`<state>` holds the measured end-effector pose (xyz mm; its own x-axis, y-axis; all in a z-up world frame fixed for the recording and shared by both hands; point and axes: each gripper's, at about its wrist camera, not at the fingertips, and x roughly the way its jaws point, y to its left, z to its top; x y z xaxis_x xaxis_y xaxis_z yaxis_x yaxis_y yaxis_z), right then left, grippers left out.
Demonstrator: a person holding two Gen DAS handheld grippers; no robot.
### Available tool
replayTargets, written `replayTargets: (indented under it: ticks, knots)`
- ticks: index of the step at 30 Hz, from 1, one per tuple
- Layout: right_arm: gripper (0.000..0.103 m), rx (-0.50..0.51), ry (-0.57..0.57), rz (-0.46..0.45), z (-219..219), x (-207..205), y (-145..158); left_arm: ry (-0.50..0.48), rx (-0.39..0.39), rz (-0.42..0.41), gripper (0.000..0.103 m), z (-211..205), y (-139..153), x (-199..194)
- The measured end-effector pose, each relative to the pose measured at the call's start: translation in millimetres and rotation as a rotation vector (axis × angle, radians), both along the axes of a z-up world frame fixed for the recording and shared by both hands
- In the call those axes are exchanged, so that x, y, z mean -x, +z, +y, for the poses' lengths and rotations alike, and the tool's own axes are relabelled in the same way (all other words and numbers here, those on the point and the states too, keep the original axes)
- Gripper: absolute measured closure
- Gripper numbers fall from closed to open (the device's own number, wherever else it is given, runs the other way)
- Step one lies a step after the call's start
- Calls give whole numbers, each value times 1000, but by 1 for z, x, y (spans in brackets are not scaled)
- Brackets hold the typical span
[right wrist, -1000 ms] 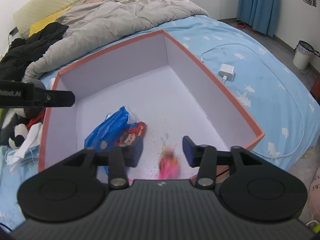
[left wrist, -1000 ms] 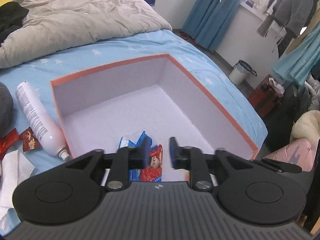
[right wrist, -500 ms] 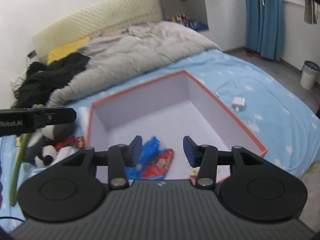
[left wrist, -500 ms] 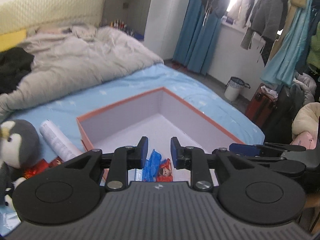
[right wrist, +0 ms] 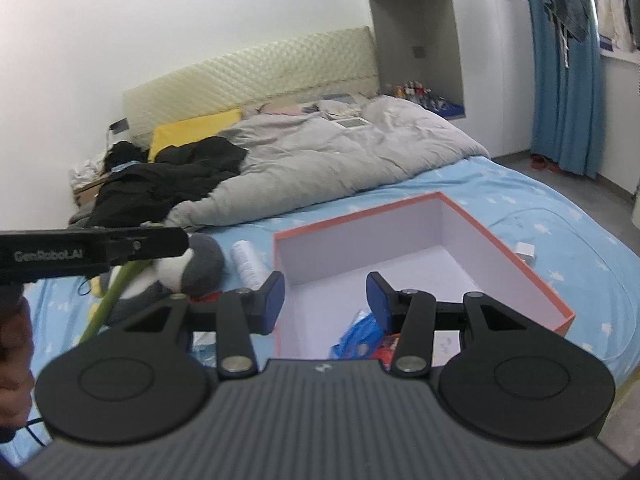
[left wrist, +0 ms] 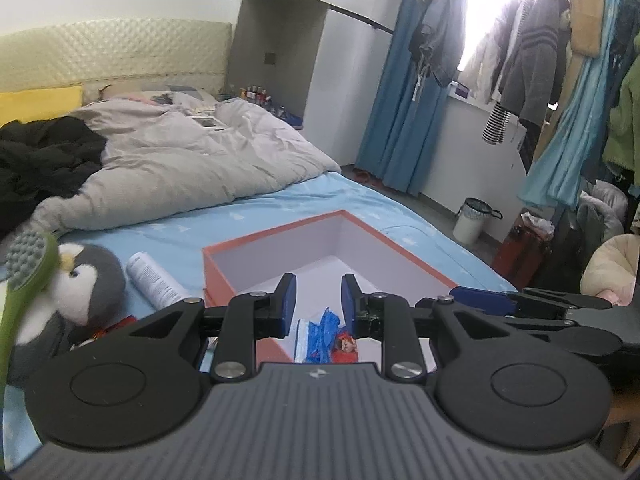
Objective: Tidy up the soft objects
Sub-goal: 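Withdraw both open tools from the pink box back toward the bed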
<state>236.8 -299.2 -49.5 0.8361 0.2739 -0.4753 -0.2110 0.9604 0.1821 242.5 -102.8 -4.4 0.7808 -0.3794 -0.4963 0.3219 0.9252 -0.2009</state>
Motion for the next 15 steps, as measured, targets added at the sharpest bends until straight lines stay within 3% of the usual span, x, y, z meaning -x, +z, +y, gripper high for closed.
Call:
replayTargets:
  ticks: [10, 15]
  knots:
    - [55, 5, 77, -23, 32, 38, -3, 117, 85, 21, 75, 51, -13, 54]
    - [55, -1, 113, -5, 49, 51, -8, 150, 75, 38, 75, 71, -21, 81]
